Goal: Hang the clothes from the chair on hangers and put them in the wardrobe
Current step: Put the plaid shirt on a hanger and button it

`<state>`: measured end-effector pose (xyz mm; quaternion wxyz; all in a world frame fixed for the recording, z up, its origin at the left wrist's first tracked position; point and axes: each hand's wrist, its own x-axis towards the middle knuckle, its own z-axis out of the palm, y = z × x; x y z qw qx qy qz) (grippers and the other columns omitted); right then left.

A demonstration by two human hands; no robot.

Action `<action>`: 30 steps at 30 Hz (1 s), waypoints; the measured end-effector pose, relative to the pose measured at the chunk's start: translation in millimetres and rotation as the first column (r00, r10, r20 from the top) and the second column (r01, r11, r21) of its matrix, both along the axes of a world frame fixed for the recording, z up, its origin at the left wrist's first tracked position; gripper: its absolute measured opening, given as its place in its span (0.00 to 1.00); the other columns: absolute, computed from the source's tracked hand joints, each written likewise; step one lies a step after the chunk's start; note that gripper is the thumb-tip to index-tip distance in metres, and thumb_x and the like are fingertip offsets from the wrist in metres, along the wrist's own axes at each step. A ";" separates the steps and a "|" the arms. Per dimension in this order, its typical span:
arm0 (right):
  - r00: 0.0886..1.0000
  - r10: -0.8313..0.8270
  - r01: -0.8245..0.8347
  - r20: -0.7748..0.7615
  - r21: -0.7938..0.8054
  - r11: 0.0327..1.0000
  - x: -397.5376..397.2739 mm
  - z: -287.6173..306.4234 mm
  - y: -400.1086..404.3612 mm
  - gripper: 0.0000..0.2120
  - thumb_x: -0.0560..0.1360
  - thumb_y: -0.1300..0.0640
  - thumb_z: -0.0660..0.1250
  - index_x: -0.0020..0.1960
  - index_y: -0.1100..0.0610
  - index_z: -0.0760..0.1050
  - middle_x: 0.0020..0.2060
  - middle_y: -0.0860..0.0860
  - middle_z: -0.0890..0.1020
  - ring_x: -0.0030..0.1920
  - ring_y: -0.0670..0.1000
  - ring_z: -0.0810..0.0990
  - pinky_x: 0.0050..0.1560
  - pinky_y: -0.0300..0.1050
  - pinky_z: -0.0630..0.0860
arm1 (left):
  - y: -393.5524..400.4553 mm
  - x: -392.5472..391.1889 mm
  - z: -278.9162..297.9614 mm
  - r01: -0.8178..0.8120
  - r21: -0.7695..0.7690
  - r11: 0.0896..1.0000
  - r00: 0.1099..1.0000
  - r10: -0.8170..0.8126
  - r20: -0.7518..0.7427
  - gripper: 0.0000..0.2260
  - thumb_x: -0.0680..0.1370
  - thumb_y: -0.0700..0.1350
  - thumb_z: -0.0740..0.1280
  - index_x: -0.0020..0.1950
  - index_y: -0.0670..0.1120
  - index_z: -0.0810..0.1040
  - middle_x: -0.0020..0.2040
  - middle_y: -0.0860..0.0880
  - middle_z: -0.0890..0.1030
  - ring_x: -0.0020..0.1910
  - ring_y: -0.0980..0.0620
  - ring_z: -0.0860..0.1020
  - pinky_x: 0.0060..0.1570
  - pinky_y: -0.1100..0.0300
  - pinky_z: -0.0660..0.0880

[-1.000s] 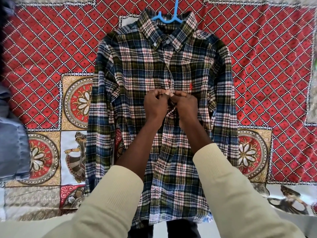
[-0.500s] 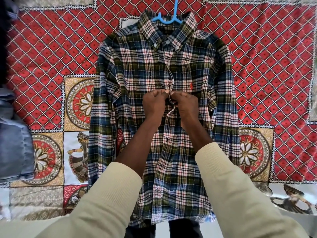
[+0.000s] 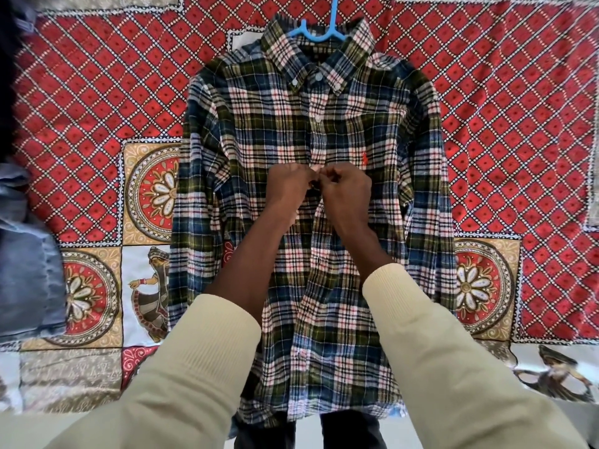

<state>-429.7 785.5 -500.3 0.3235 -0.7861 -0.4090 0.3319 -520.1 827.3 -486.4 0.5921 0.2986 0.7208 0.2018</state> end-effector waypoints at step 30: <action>0.950 -0.048 0.099 0.310 -0.152 0.983 -10.5 28.7 -100.2 0.16 0.78 0.60 0.63 0.65 0.59 0.71 0.59 0.57 0.76 0.50 0.58 0.78 0.42 0.41 0.64 | -91.5 -35.8 -6.2 0.059 0.206 0.977 0.998 -0.064 0.017 0.05 0.80 0.44 0.67 0.49 0.45 0.82 0.44 0.49 0.83 0.41 0.49 0.80 0.44 0.54 0.77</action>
